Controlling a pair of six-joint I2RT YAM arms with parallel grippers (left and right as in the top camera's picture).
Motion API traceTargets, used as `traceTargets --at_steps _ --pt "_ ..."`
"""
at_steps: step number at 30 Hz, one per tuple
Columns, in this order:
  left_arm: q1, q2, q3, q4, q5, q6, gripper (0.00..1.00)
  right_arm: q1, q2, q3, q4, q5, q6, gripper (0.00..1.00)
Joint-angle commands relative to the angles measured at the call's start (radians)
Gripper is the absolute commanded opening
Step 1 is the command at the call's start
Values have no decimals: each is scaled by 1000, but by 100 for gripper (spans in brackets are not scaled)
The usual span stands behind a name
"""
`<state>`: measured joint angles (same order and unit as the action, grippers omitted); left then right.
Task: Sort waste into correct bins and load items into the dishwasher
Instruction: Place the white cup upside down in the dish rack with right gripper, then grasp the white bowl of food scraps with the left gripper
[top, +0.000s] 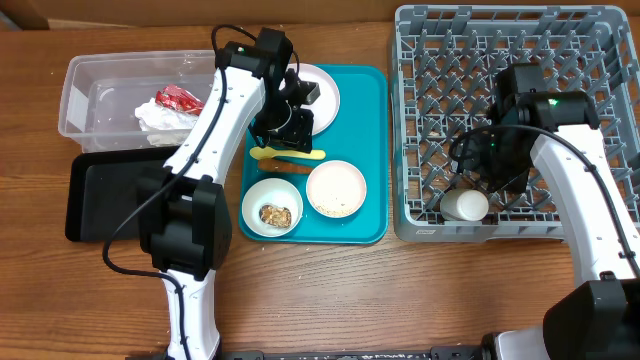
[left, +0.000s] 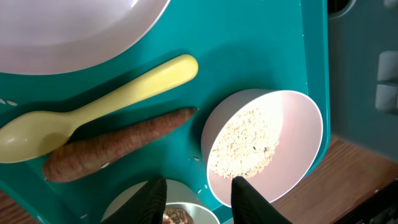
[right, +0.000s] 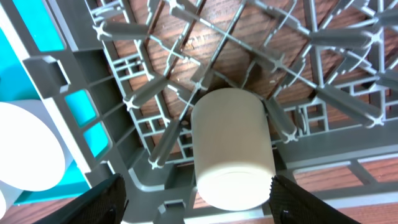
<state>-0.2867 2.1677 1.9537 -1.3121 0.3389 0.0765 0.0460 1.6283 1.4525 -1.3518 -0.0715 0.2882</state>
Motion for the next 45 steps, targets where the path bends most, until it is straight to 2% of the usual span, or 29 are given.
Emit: traceTargets --at_steps 1,5,9,13,18,25,29,34,41,45 --pt "-4 -4 3 0 -6 -14 37 -2 4 27 2 -13 -8 76" --pt "-4 -4 38 -36 -6 -13 36 0 -8 68 -6 -24 -33 77" --pt "-7 -17 241 -212 -7 -12 33 0 -64 171 -45 -108 -88 77" --pt "-28 -78 380 -365 -72 -14 34 0 -164 183 -50 -186 -114 78" --pt "-81 -223 354 -378 -121 -82 35 19 -266 183 -77 -203 -113 78" --pt "-234 -372 92 -367 -413 -345 33 151 -291 166 -89 -199 -113 78" --pt "-256 -378 -155 -225 -431 -449 26 236 -291 102 -11 -199 -101 78" --pt "-241 -378 -377 0 -418 -539 22 249 -291 48 21 -146 -75 82" --pt "-246 -378 -574 198 -394 -555 21 249 -290 39 36 -131 -75 85" --pt "-247 -377 -656 279 -389 -495 21 249 -290 39 40 -131 -75 86"
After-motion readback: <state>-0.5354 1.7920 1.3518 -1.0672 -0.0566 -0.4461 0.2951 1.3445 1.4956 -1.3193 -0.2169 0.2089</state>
